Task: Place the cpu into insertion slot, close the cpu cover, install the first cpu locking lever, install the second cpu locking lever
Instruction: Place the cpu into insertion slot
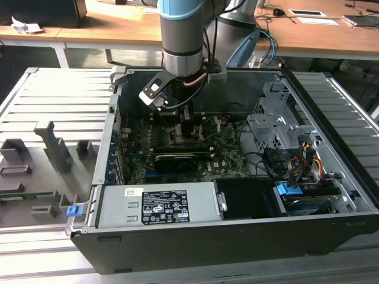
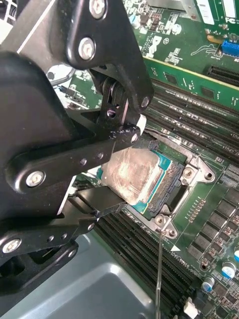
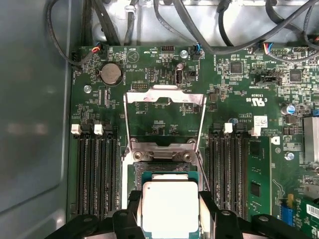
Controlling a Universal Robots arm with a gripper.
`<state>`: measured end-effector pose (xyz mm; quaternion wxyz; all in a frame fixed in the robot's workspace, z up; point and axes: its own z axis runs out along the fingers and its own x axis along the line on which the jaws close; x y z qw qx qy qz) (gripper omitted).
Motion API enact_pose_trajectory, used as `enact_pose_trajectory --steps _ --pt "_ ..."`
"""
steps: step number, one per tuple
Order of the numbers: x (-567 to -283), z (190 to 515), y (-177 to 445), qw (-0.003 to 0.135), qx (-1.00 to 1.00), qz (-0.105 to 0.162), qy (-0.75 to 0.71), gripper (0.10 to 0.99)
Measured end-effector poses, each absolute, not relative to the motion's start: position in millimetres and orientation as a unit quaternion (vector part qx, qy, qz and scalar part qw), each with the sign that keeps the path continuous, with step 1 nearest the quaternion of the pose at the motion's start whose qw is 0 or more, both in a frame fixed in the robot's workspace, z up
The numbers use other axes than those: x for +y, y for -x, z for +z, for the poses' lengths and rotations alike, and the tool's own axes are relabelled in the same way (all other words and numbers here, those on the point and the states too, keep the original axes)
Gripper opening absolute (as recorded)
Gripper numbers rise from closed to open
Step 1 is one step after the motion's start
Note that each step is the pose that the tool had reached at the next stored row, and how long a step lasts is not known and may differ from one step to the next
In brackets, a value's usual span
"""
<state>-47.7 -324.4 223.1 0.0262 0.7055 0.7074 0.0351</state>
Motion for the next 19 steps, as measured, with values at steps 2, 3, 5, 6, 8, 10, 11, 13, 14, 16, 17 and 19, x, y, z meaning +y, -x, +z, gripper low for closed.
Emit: enact_pose_trajectory --steps 2,3,5,6,8,10,11,13,14,16,17,19 --pt "-324.4 221.9 47.8 0.026 0.707 0.035 -0.706 0.541" --pt "-324.4 221.5 48.1 0.026 0.707 0.035 -0.706 0.541" --pt "-324.4 221.4 48.1 0.026 0.707 0.035 -0.706 0.541" --pt "-324.4 221.3 48.1 0.026 0.707 0.035 -0.706 0.541" --pt "-324.4 221.2 48.1 0.026 0.707 0.035 -0.706 0.541" --pt "-324.3 220.7 48.1 0.026 0.707 0.035 -0.705 0.541" --pt "-324.3 220.4 48.1 0.026 0.707 0.035 -0.706 0.541" --pt "-324.0 218.8 48.1 0.026 0.707 0.035 -0.706 0.541" --pt "-323.8 217.4 48.2 0.026 0.705 0.035 -0.708 0.541" --pt "-323.3 213.6 48.1 0.027 0.704 0.034 -0.709 0.541" --pt "-323.3 210.9 48.1 0.027 0.704 0.034 -0.709 0.541" --pt "-322.8 208.2 48.2 0.027 0.703 0.034 -0.710 0.541"
